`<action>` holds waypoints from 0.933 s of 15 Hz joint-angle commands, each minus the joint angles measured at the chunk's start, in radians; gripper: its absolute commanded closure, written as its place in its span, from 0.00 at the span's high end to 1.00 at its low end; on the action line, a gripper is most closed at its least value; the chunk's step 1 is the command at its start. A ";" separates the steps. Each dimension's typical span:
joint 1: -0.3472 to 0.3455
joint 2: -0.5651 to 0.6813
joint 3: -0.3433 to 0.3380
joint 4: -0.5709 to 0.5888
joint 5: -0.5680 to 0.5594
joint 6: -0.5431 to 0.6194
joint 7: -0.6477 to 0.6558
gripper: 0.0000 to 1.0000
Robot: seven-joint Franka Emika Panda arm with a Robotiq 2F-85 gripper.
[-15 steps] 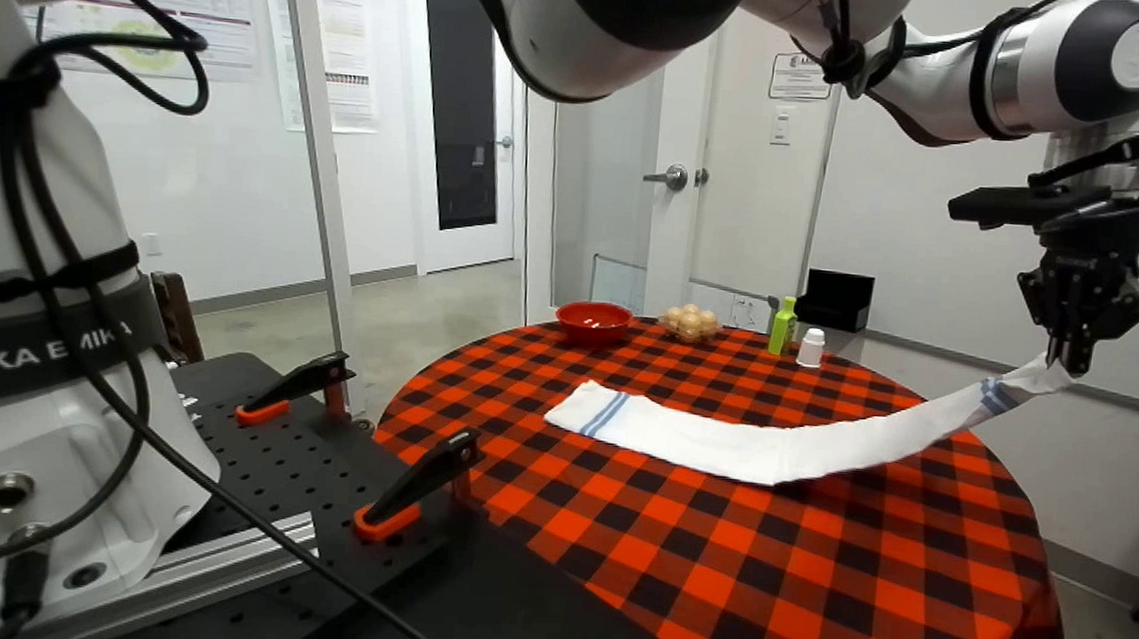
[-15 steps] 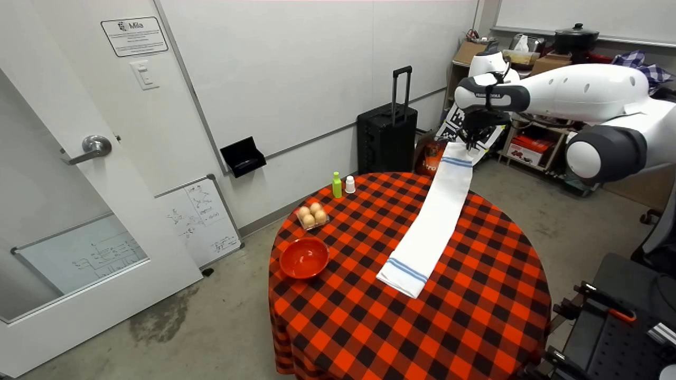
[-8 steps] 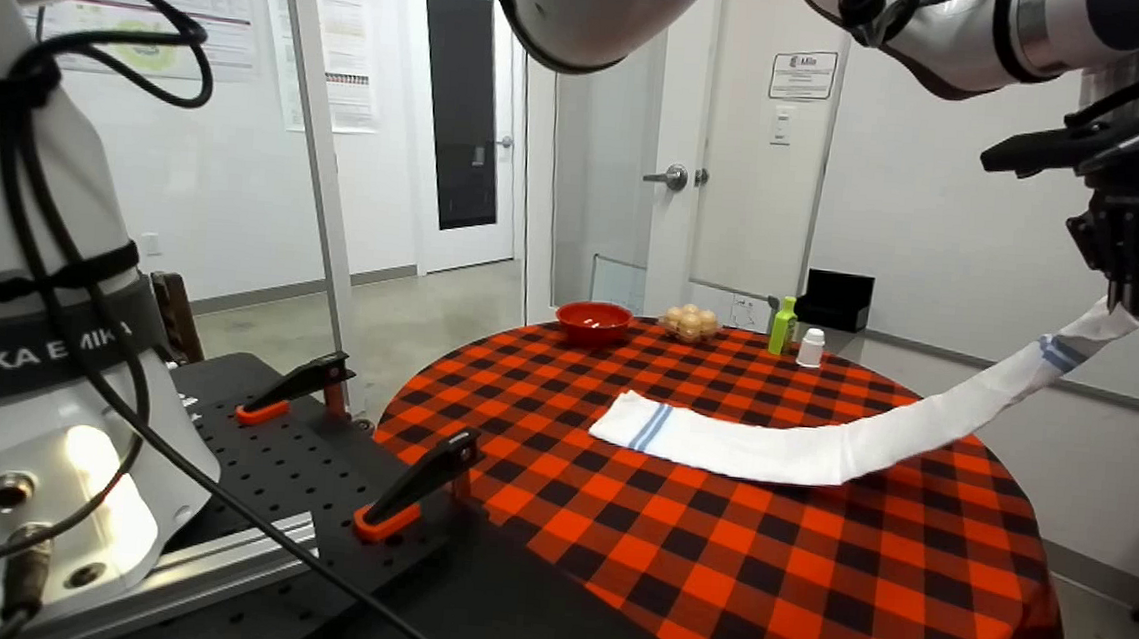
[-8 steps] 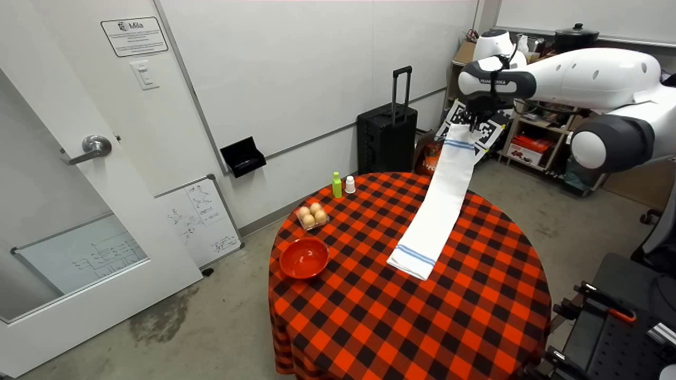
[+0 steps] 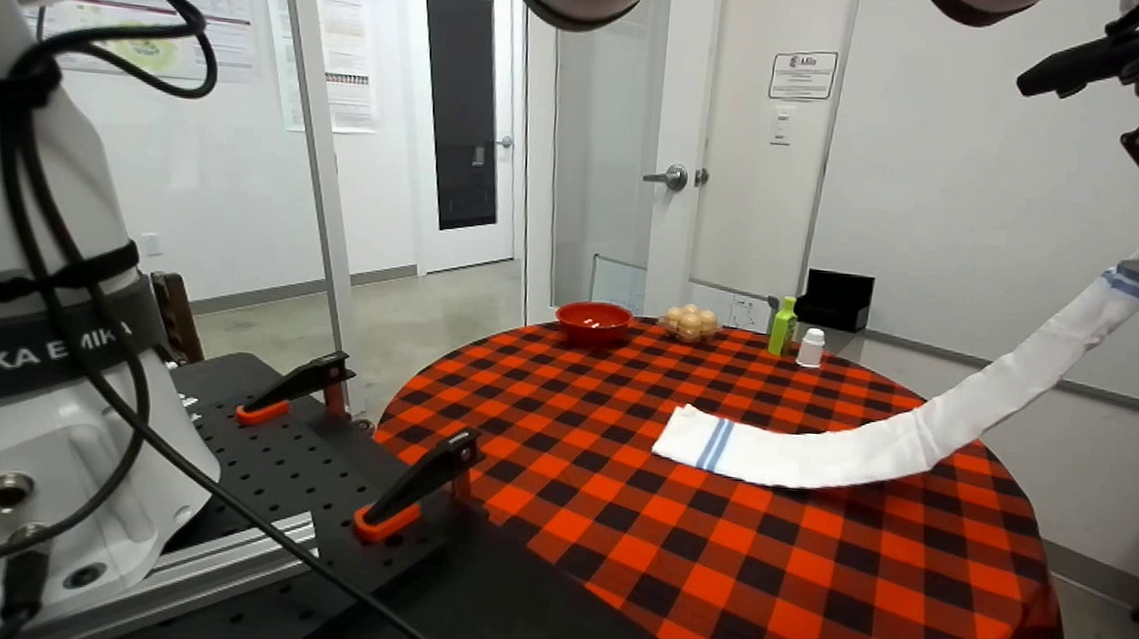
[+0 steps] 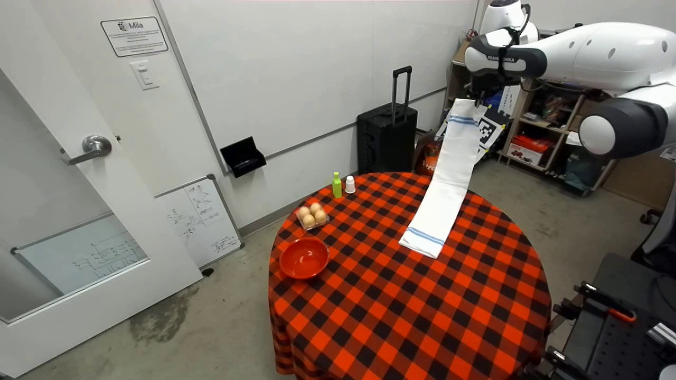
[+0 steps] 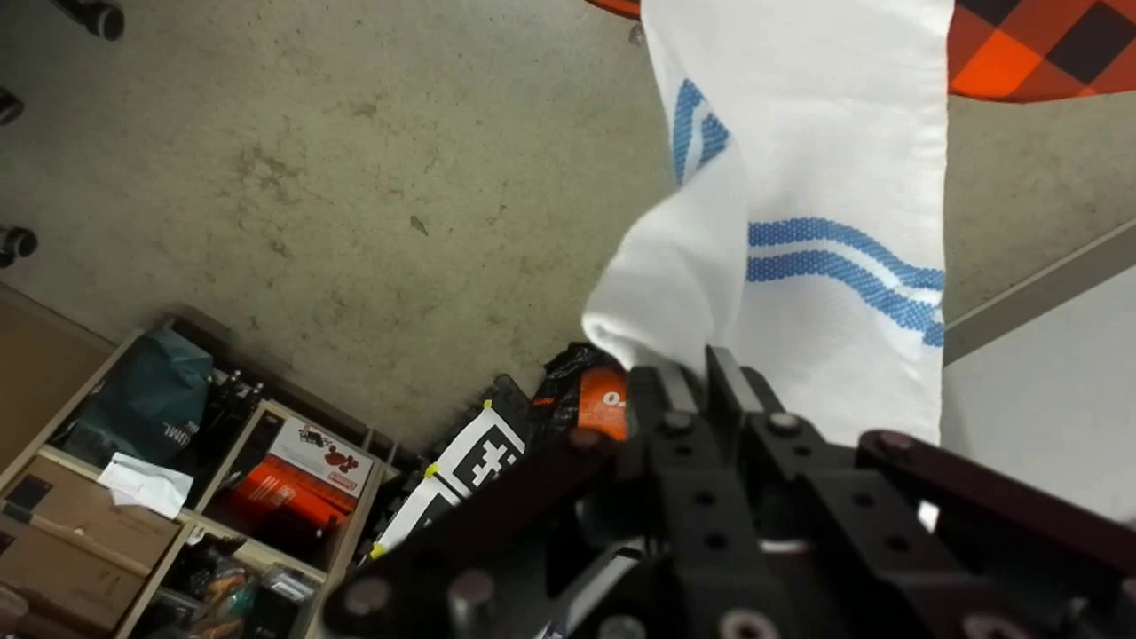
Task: Fold the cloth
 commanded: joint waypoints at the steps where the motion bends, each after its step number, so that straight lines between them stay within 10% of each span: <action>1: 0.018 -0.032 -0.021 -0.013 -0.033 0.015 0.036 0.02; 14: 0.104 -0.061 0.046 -0.055 -0.027 -0.134 -0.194 0.02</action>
